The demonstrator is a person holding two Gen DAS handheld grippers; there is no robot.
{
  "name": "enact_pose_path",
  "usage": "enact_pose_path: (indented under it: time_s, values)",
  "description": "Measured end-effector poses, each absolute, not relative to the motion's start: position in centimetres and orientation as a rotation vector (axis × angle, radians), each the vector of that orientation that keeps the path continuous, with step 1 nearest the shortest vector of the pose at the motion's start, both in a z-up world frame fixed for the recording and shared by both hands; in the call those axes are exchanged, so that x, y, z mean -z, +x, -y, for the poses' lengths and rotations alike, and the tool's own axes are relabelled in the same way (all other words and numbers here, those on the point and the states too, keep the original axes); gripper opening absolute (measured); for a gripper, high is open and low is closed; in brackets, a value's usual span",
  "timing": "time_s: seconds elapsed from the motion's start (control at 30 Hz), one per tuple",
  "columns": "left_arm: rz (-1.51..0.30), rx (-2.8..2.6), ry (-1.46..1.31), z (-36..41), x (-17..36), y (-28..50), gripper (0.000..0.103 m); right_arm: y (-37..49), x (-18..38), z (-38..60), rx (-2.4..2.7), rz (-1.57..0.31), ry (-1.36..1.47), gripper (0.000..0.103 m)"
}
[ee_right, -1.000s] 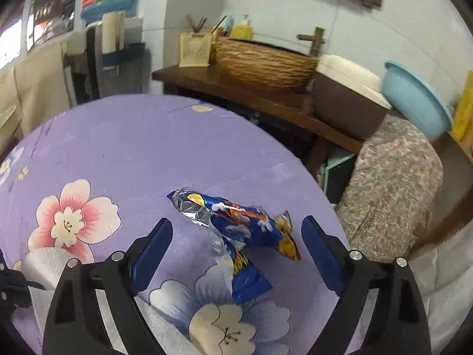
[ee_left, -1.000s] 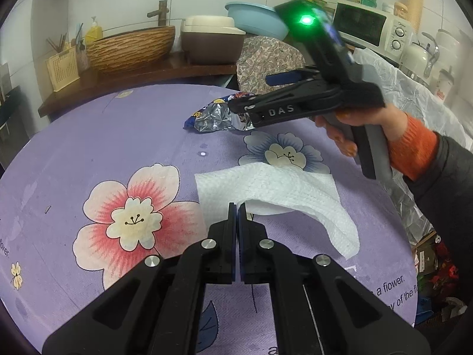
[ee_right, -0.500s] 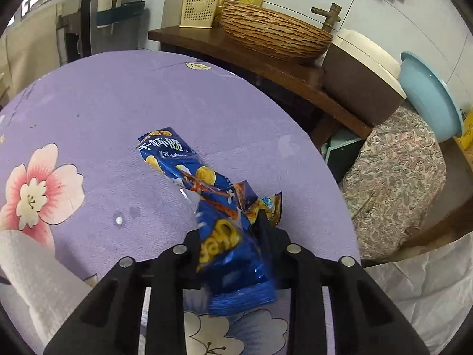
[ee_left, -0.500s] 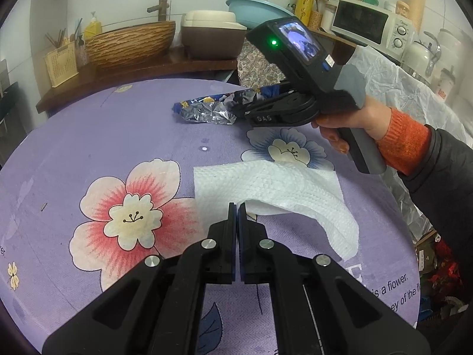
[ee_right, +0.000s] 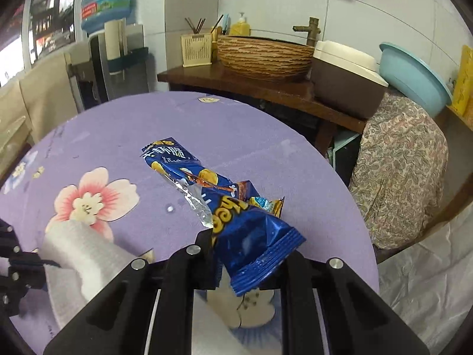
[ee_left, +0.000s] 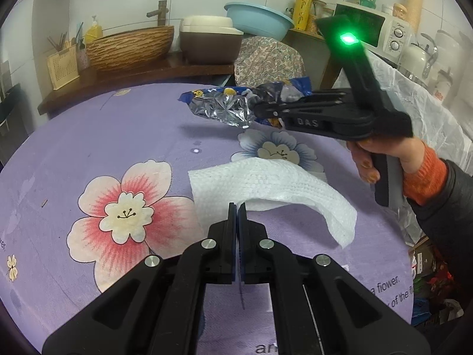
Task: Collect trash
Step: 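Lift the tissue with the left gripper while the right lifts the wrapper, then carry tissue and wrapper over the bin and open both grippers to drop them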
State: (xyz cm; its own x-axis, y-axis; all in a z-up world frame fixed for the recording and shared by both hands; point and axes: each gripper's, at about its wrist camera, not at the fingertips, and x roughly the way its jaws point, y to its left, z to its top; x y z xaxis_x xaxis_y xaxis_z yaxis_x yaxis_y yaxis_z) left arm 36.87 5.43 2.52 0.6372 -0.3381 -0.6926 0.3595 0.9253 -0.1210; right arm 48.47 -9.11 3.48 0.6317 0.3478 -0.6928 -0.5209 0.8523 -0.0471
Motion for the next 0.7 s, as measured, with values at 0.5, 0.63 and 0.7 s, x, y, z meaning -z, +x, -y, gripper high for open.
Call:
enact_pose_path:
  time_s: [0.5,0.63,0.7]
  values:
    - [-0.712,0.54,0.061,3.0,-5.6,33.1,0.001,34.4,-7.8,24.3,-0.237,-0.552,-0.081,0.016]
    - [-0.696,0.636,0.074,8.3,-6.7,32.7,0.001,31.0,-6.8,29.2,-0.124,-0.541,-0.046,0.016]
    - [-0.695,0.698,0.075,11.3,-7.3,32.5,0.001,29.4,-5.8,31.5,-0.072,-0.552,-0.02,0.016]
